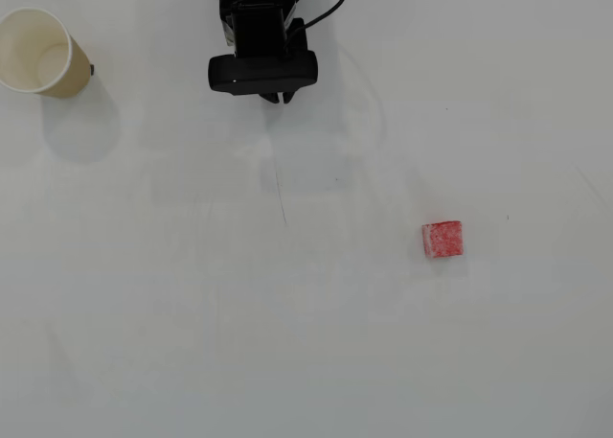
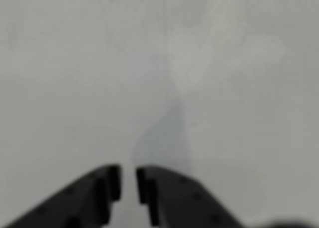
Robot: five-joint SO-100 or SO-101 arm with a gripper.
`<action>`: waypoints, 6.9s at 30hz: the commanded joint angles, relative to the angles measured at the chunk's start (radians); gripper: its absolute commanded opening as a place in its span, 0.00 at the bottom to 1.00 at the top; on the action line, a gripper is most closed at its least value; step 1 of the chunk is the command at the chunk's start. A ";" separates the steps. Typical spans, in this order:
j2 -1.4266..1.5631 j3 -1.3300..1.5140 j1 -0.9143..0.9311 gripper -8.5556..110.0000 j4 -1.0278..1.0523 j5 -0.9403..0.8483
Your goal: Pick up the cube and drop it in the cup.
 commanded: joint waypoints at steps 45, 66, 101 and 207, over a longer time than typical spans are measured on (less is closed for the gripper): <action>0.026 0.032 0.012 0.08 0.003 0.008; 0.029 0.034 0.006 0.07 -0.630 -0.006; 0.029 0.034 -0.170 0.08 -0.747 -0.009; -1.060 -0.729 -0.545 0.45 -0.959 -0.014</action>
